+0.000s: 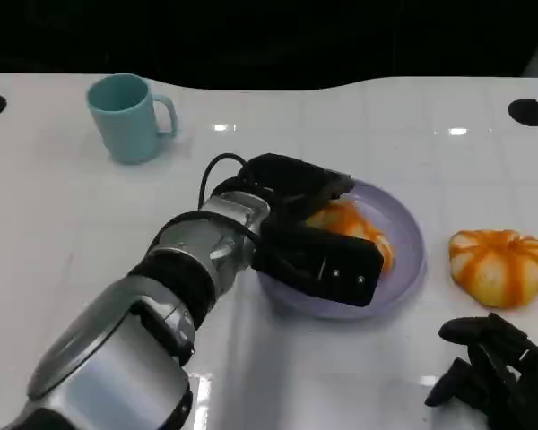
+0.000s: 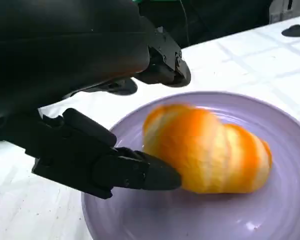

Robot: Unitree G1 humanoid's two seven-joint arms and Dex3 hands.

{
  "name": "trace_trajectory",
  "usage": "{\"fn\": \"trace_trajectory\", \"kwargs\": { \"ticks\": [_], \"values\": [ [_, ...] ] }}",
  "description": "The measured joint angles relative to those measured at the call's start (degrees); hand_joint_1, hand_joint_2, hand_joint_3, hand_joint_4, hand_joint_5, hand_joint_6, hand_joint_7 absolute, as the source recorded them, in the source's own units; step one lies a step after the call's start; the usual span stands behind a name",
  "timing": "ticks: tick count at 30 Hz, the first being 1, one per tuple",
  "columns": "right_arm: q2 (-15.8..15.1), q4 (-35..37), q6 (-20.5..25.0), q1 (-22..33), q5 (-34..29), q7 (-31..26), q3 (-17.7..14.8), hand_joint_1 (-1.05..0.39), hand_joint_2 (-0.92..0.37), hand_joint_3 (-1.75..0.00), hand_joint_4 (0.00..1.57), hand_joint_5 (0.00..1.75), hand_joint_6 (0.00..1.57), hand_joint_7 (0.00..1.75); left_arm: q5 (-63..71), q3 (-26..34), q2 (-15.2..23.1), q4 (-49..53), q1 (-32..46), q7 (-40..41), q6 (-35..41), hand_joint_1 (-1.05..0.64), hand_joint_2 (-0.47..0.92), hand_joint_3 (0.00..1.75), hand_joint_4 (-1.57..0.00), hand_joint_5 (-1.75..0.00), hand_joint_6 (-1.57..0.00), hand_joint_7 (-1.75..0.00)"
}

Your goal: Grasp the bread from the table and place it into the plate.

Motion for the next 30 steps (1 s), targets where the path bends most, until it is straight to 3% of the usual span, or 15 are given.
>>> {"fn": "trace_trajectory", "kwargs": {
  "ticks": [8,15,19,22,26,28,30],
  "values": [
    [-0.08,0.09,-0.01,-0.03,-0.09,0.02,-0.07,-0.72,-0.92,-0.2,0.67,1.49,0.68,1.07,-5.01,3.89,3.62,-3.64,0.12,-5.34,-4.45,-0.87,0.92,0.54,-0.13,-0.07,-0.19,0.0],
    [-0.09,0.41,-0.08,-0.18,-0.17,0.01,-0.26,-0.71,-0.92,-0.2,0.67,1.49,0.69,1.07,-17.51,13.06,6.89,-11.63,6.19,-14.33,-10.91,-0.78,0.92,0.49,-0.29,-0.15,-0.31,-0.06],
    [-0.05,0.57,-0.18,-0.28,-0.17,0.05,-0.2,-0.71,-0.92,-0.19,0.68,1.49,0.69,1.07,-28.62,20.39,7.22,-18.0,12.0,-20.07,-12.06,-0.65,0.92,0.45,-0.55,-0.37,-0.53,-0.13],
    [-0.02,0.58,-0.21,-0.15,-0.1,0.03,-0.27,-0.71,-0.92,-0.18,0.69,1.47,0.7,1.06,-38.97,26.62,6.58,-24.07,18.29,-24.29,-13.37,-0.61,0.92,0.46,-0.51,-0.72,-0.63,-0.12],
    [0.05,0.53,-0.17,-0.15,-0.12,-0.05,-0.2,-0.71,-0.92,-0.2,0.69,1.47,0.69,1.07,-44.52,30.12,6.39,-29.86,23.76,-26.5,-12.14,-0.58,0.92,0.46,-0.51,-0.85,-0.69,-0.13],
    [0.06,0.45,-0.23,-0.17,-0.23,-0.02,-0.04,-0.71,-0.92,-0.21,0.68,1.47,0.68,1.08,-49.36,32.27,5.98,-34.92,26.82,-28.42,-7.47,-0.56,0.92,0.45,-0.51,-0.95,-0.72,-0.15],
    [0.04,0.45,-0.4,-0.1,-0.32,0.01,0.03,-0.71,-0.92,-0.2,0.68,1.48,0.68,1.09,-55.15,34.72,5.46,-40.11,30.04,-30.35,-1.9,-0.55,0.92,0.38,-0.47,-1.3,-0.78,-0.27]
  ]
}}
